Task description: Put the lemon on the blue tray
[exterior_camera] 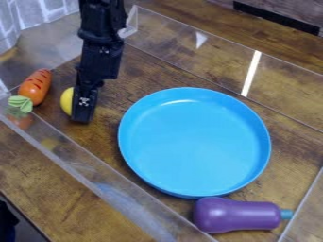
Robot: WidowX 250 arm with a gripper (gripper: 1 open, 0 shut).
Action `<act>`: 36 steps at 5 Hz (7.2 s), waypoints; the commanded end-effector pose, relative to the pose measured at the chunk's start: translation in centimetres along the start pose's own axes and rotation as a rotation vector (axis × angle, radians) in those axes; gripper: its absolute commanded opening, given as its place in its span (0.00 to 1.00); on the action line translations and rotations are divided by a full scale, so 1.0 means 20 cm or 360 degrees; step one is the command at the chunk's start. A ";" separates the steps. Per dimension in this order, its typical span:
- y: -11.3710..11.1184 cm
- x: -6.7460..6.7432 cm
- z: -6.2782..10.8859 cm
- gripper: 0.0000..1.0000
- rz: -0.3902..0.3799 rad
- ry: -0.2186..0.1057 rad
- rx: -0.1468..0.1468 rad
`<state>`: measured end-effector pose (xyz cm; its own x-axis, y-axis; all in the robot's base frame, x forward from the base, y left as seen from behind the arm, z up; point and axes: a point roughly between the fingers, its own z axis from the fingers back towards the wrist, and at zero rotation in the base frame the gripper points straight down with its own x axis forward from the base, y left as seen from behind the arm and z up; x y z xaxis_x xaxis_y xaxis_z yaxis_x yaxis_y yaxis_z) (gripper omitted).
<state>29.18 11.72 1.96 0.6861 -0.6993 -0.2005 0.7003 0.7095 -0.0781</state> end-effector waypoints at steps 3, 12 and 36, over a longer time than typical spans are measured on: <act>0.04 -0.06 0.00 0.00 0.0096 0.0000 -0.0018; 0.02 -0.10 0.15 0.00 0.0244 0.0062 -0.0011; -0.38 0.28 0.34 0.00 0.0291 0.0011 0.0192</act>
<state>27.82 2.15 5.73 0.7854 -0.5508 -0.2824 0.5793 0.8148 0.0218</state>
